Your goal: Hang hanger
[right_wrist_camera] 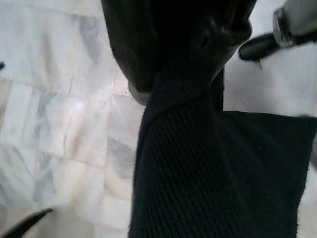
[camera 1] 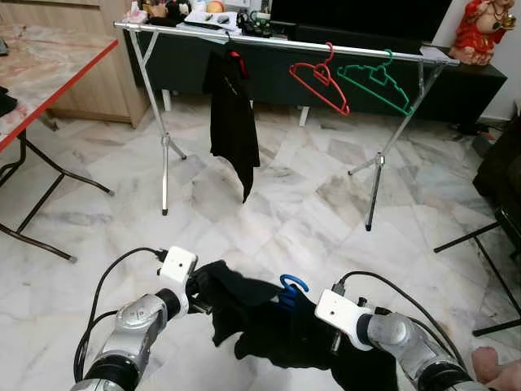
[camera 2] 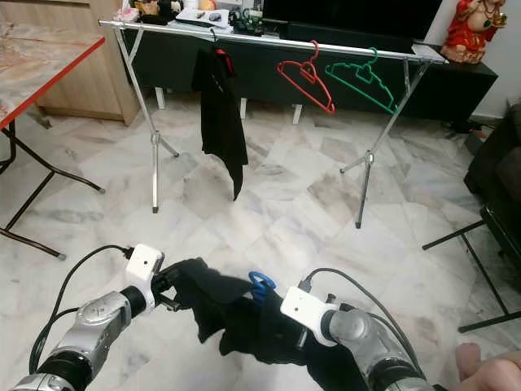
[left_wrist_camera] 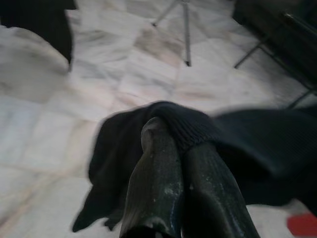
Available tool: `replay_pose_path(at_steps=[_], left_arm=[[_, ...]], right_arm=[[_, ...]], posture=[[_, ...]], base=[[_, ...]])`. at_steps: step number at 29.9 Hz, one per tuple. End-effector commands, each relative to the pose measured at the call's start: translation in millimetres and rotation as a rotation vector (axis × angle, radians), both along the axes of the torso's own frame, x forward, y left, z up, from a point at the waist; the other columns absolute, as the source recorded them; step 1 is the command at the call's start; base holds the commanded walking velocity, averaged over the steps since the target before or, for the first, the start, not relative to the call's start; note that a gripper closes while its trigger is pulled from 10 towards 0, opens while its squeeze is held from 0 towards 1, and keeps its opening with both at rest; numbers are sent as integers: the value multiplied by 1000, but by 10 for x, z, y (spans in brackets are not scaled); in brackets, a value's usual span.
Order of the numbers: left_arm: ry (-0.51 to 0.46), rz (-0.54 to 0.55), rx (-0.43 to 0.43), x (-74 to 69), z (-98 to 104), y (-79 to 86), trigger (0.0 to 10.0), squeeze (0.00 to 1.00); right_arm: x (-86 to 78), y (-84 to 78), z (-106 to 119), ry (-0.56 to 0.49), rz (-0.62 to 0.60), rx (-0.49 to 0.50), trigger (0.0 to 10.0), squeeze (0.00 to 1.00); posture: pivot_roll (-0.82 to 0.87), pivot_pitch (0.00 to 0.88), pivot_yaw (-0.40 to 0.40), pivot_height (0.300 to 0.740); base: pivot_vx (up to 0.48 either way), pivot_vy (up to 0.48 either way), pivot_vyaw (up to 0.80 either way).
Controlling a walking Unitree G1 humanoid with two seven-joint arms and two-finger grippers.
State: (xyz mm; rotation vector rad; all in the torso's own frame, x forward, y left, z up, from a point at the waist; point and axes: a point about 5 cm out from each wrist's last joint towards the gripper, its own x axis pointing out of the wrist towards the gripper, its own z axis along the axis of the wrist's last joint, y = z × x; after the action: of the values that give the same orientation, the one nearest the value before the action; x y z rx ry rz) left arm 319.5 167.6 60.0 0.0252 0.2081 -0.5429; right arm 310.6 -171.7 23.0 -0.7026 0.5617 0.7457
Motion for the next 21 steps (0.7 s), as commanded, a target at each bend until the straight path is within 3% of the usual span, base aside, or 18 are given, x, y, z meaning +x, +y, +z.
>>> replay_pose_path(at_steps=[1,3,6,8,10,16,18,21], left_arm=[[-13,-58,-30,-23,49,-72,0,0],[-30,-90,-44,-29,101,-107,0,0],[-63,-178,-64,-58,222,-192,0,0],[-88,-202,-68,-59,289,-220,0,0],[-131,-198,-95,-24,428,-243,0,0],[-158,-226,-108,-12,526,-287,0,0],[-163,-278,-107,-65,576,-331,0,0],[-165,-290,-109,-91,594,-357,0,0]], right_arm=[[-13,0,-47,1,-103,51,0,0],[-5,44,-55,-8,-155,95,0,0],[102,54,23,-70,-398,260,0,0],[113,40,14,-37,-496,326,0,0],[34,159,-84,50,-430,323,0,0],[-9,175,-148,67,-448,283,0,0],[-38,179,-191,103,-496,295,0,0],[-66,215,-222,132,-477,287,0,0]], posture=[[-22,135,-58,740],[-21,135,-58,740],[-16,135,-51,740],[-18,135,-50,740],[-9,136,-51,740],[-4,137,-52,740],[-10,137,-50,740],[-7,136,-51,740]], base=[[0,0,0],[0,0,0],[0,0,0],[0,0,0],[0,0,0],[0,0,0],[0,0,0],[0,0,0]])
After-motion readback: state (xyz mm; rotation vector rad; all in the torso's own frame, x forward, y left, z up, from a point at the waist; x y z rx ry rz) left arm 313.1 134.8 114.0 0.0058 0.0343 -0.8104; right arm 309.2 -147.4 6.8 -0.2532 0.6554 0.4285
